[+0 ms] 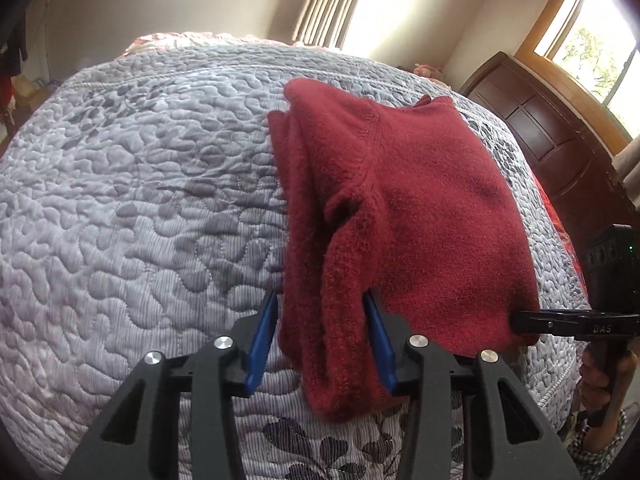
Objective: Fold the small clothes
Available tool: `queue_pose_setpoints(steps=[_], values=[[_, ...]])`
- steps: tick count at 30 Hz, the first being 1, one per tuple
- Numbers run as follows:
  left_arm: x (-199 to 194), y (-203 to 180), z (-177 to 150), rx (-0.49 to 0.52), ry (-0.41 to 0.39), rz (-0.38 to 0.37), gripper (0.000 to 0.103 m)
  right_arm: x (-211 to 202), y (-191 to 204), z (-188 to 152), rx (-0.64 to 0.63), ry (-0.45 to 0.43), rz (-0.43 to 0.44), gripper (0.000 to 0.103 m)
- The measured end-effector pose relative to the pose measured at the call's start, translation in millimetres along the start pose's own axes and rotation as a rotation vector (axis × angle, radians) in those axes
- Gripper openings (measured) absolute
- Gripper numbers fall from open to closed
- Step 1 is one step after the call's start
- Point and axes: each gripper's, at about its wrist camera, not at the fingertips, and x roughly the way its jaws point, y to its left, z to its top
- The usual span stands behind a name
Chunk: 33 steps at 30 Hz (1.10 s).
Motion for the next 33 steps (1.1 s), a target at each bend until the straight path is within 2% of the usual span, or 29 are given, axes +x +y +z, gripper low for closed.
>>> queue_pose_setpoints(steps=[3,8,12,15,22,27,33], values=[[-2.8,-2.7,-2.4,-0.01,0.008,-0.008,0.028,-12.5,4.1,-0.2,-0.008,-0.022,0.005,0.019],[-10.7,-9.2,-9.0,0.017,-0.016,0.017,0.028,-16.4,10.6,0.5,-0.038,-0.032,-0.046,0.019],[1.0,-1.5,-16.4,0.003,-0.001,0.03,0.04,3.7,3.1,-3.9,-0.042,-0.009,-0.117,0.024],[5.3,0.6,-21.2,0.017,-0.018,0.062,0.051,10.1,-3.4,-8.7,-0.029,-0.019,-0.12,0.026],[2.8,0.1,-23.2,0.011,-0.038,0.112,0.063,13.5,4.5,-16.5,-0.033,-0.057,-0.149,0.031],[-9.3,-0.1,-30.8,-0.008,-0.041,0.142,0.069,10.1,19.4,-31.6,-0.065,-0.112,-0.239,0.045],[-21.8,-5.7,-43.0,0.005,-0.058,0.181,0.071,8.7,34.4,-52.9,-0.091,-0.148,-0.323,0.048]])
